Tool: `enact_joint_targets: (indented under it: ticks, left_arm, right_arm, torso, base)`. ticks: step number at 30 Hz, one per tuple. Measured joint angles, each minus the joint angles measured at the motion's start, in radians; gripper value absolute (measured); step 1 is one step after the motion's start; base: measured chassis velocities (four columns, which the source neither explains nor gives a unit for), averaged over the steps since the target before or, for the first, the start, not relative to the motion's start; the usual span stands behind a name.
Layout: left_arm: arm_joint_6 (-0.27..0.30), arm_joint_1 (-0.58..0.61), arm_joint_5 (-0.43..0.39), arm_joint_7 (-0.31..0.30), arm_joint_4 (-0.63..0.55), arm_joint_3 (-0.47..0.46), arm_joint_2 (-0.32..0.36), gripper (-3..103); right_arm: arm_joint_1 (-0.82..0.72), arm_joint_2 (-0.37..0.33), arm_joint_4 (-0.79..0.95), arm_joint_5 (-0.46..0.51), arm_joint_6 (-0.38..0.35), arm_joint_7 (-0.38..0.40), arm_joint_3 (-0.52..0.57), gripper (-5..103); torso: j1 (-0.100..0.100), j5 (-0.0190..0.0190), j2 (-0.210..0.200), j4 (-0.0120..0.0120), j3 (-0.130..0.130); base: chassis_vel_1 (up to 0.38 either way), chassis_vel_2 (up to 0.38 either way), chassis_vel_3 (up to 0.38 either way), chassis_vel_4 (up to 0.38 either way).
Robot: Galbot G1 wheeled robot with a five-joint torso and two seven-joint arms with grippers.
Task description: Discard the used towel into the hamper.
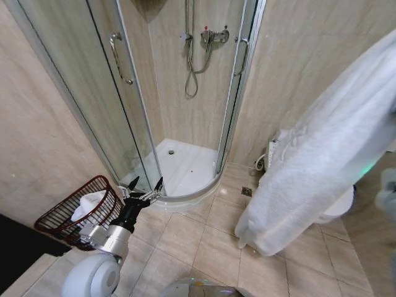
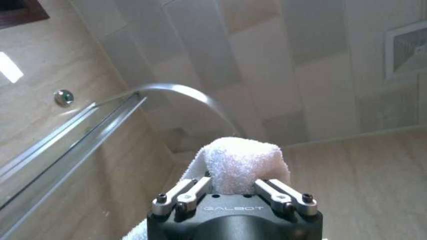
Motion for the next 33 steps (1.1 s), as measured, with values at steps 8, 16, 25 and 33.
enact_joint_targets:
  ticks: [8, 16, 25, 33]
  left_arm:
    - [0.000, 0.000, 0.000, 0.000, 0.000, 0.000, 0.000, 100]
    - [0.000, 0.000, 0.000, 0.000, 0.000, 0.000, 0.000, 100]
    - [0.000, 0.000, 0.000, 0.000, 0.000, 0.000, 0.000, 100]
    - [0.000, 0.000, 0.000, 0.000, 0.000, 0.000, 0.000, 100]
  right_arm:
    - [-0.042, 0.033, 0.013, 0.000, 0.007, -0.004, 0.014, 12]
    - [-0.012, 0.007, -0.042, 0.021, 0.023, -0.012, 0.011, 12]
    - [-0.034, -0.045, -0.019, 0.075, 0.010, -0.008, 0.047, 12]
    - [0.047, -0.031, -0.048, 0.039, 0.007, -0.004, -0.058, 12]
  torso:
    - [0.014, 0.0000, 0.034, 0.0001, 0.020]
    - [0.030, 0.0000, 0.071, 0.0002, 0.042]
    - [0.044, 0.0001, 0.104, -0.0002, 0.060]
    - [0.061, 0.0000, 0.144, -0.0002, 0.083]
  base:
    - [0.000, 0.000, 0.000, 0.000]
    - [0.000, 0.000, 0.000, 0.000]
    - [0.000, 0.000, 0.000, 0.000]
    - [0.000, 0.000, 0.000, 0.000]
